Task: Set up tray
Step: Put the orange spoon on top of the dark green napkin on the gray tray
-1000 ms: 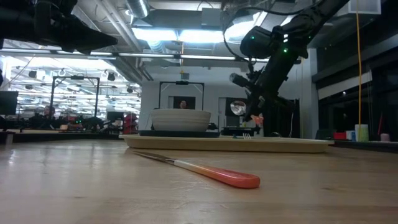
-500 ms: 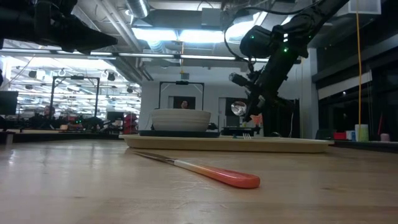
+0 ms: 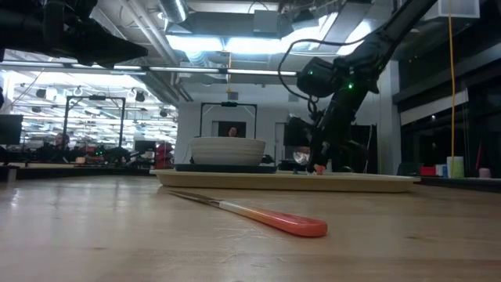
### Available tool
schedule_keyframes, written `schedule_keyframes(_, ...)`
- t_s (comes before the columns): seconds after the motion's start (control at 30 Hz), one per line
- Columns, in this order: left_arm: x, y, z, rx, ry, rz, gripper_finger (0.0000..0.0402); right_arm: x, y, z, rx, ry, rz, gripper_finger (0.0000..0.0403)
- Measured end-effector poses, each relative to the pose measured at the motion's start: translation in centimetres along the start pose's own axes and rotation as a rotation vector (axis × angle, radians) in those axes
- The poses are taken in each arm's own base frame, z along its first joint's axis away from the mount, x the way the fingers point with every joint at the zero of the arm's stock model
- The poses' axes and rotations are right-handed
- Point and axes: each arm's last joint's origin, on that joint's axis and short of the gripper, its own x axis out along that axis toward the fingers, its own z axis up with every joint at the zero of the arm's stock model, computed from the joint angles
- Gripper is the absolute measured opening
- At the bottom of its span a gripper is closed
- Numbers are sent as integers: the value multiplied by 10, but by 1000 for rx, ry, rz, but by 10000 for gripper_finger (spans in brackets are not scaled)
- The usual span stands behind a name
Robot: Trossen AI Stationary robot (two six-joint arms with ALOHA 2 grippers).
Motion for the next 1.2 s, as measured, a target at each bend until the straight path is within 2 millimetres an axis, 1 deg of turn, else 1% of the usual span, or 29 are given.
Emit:
schedule_keyframes(0.17, 0, 0, 0, 0, 0, 0, 8, 2, 0, 2, -4, 3, 10, 8)
schedule_keyframes(0.27, 0, 0, 0, 0, 0, 0, 6, 2, -2, 3, 5, 37, 23, 8)
schedule_keyframes(0.87, 0, 0, 0, 0, 0, 0, 4, 4, -2, 3, 23, 38, 20, 8)
schedule_keyframes(1.2, 0, 0, 0, 0, 0, 0, 8, 13, -5, 2, 16, 51, 9, 8)
